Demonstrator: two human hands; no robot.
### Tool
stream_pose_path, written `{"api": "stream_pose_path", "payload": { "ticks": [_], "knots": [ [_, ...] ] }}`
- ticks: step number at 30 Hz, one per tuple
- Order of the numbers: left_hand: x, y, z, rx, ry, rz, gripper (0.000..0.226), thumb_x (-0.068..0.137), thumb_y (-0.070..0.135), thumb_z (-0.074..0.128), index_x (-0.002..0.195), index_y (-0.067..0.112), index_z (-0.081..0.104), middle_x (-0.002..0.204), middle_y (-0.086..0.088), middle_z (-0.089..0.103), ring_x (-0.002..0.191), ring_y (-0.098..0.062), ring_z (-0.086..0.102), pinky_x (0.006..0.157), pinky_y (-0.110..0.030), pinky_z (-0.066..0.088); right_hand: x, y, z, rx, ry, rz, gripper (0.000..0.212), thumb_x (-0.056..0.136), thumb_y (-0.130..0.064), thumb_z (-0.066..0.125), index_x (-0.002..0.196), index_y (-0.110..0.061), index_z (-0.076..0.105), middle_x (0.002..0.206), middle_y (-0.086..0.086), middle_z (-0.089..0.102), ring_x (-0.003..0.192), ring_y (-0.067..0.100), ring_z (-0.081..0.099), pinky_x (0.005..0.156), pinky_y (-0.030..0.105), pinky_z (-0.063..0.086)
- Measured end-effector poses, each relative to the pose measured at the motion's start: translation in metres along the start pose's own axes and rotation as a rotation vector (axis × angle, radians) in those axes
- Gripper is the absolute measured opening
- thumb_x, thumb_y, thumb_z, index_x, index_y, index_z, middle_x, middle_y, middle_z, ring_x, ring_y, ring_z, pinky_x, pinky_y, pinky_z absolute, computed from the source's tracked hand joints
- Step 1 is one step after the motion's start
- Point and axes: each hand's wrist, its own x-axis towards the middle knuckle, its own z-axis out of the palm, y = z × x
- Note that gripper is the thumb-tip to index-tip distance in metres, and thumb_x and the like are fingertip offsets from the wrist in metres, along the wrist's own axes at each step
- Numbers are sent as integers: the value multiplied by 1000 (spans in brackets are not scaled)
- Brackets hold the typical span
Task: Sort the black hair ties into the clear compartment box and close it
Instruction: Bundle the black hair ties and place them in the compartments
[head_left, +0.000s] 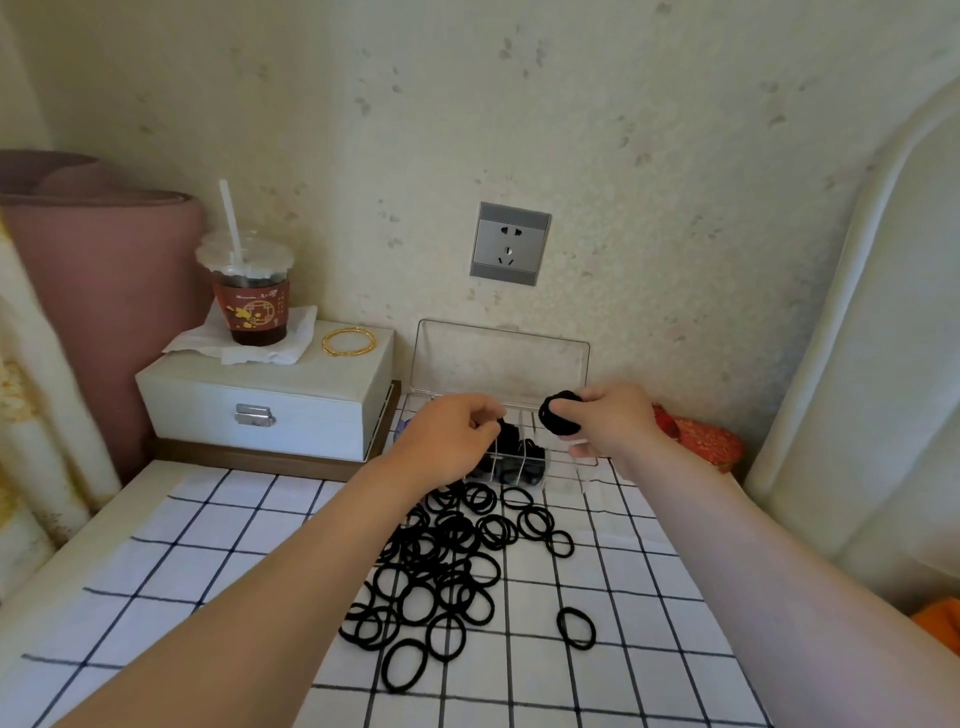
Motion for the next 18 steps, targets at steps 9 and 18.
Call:
{"api": "stream_pose_path", "payload": {
  "ticks": [9,18],
  "knots": [
    [44,-23,20,364,11,127,40,99,32,48,139,34,51,140,0,51,134,-23,32,112,-39,28,32,12,32,-381,58,-157,11,83,-23,77,79,-13,74,68,1,68,64,14,63,58,28,49],
    [46,-26,30,394,-8,179,46,97,40,48,143,39,44,141,3,44,134,-18,25,109,-34,19,44,13,40,-822,105,-166,21,82,-31,68,74,-12,71,65,2,63,60,20,58,46,23,33]
  ]
}}
